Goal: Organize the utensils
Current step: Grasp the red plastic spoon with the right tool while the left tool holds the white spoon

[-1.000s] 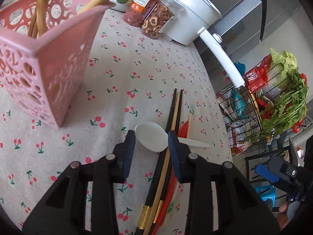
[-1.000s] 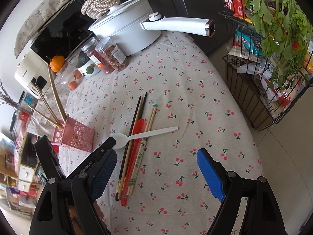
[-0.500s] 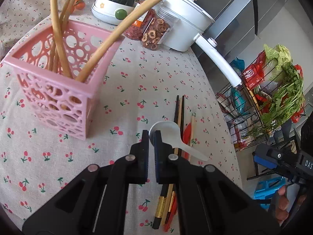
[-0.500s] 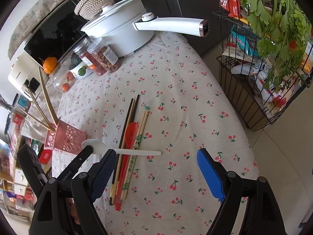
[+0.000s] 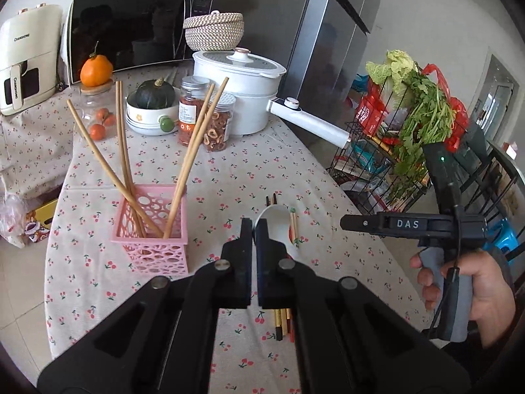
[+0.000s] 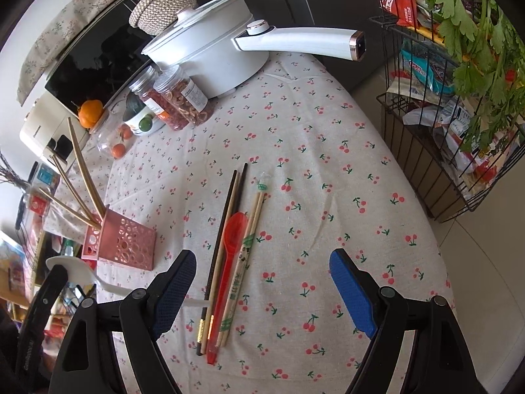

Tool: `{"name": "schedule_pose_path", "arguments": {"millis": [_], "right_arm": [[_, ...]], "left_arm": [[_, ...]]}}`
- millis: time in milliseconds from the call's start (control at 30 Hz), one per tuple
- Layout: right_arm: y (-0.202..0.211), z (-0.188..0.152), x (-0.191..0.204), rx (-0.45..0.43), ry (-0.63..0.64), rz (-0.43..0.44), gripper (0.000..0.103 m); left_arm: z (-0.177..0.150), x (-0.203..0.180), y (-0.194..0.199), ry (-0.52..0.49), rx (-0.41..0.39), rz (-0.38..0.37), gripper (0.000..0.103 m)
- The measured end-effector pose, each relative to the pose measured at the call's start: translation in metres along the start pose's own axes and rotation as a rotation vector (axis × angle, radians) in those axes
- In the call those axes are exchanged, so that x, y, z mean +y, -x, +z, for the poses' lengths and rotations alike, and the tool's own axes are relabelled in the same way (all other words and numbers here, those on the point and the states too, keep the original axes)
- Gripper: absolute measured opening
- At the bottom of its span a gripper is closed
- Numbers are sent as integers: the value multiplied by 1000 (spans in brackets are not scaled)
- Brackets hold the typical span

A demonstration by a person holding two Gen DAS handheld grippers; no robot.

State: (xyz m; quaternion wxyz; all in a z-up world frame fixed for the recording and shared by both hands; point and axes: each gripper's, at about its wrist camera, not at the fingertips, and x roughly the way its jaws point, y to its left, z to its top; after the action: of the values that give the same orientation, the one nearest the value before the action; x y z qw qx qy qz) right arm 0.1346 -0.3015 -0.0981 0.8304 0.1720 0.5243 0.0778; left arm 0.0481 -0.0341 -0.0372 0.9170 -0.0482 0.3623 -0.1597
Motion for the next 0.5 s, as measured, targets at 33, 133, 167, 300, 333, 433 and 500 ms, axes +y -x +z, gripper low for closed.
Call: {"name": "schedule_pose_path", "arguments": {"millis": [33,133,167,300,333,433,500], "right_arm": [[-3,1,1,4,-2,13,73],[-19,2,7,33,1,38,48],[-25,2,10,45,4,47,42],[-47,1,25,87,11,80,28],[-52,1,30,93,17,80,27],[-66,3,46,106,50,62,27],[-75,3,53,113,66,43,27]], "left_arm": [[0,1,5,-27,6,5,2],[-5,9,17,-81,7,25,2],[-6,12,17,-77,21,21,2],[-10,22,20,-75,47,17,2],[-11,24,22,-84,43,33,2],[-12,32,24,-72,43,44,2],[-12,36,25,-63,48,44,2]]}}
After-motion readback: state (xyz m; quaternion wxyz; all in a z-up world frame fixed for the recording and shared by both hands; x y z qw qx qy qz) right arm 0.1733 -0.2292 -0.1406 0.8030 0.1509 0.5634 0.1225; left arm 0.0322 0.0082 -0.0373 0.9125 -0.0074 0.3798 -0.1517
